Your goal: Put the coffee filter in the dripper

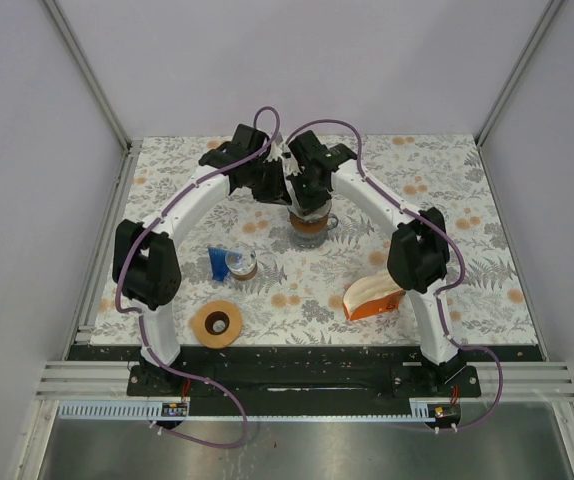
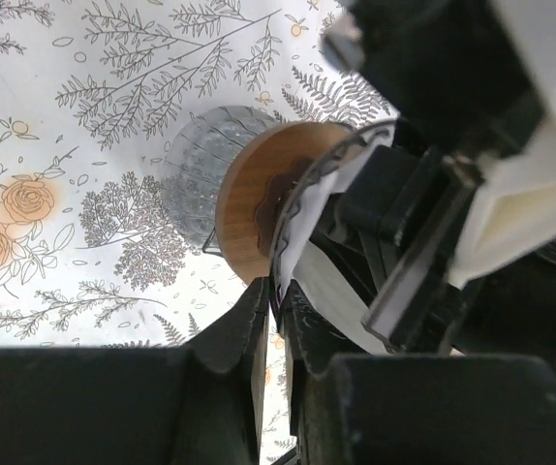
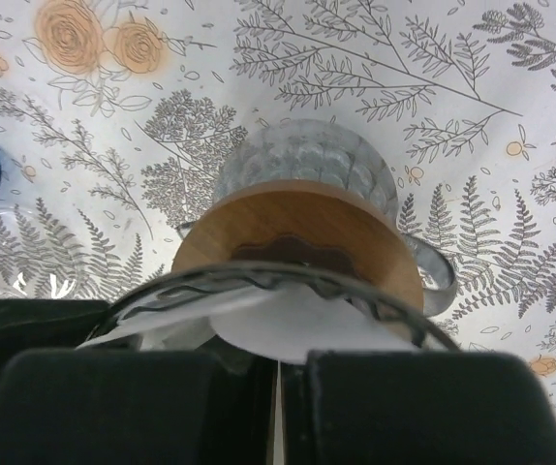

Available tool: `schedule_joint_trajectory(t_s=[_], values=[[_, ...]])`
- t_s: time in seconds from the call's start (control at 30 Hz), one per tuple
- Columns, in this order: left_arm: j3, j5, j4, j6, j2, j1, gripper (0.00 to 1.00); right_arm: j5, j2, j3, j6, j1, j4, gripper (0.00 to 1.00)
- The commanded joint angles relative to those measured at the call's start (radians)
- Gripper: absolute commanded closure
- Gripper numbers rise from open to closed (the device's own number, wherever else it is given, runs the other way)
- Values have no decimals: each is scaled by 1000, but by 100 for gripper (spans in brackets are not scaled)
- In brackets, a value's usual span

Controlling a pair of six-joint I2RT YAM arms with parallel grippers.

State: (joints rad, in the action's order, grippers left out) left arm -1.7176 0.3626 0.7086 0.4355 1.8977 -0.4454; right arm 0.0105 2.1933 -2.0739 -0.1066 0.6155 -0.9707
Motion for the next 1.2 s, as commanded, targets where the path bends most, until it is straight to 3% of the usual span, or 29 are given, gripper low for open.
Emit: schedule_joint_trajectory(t_s=[0.0,0.37,0.87,1.0,1.17], values=[[0,-11,-29,-20,-14,-7,88,29,-53,-90,21,12,-2,100],[0,-25,-29,-30,-22,-7,89,-4,-66,-221,54,3,-77,95],[7,-25,-29,-30,-12,-7,89,-30,-104,-230,67,-10,-94,87],[4,-33,-29,-37,-22,-7,86,-50,-136,-227,74,-22,-99,83],[-5,-34,-29,-44,-26,-7,73,-44,-182,-200,97,-30,-105,77]])
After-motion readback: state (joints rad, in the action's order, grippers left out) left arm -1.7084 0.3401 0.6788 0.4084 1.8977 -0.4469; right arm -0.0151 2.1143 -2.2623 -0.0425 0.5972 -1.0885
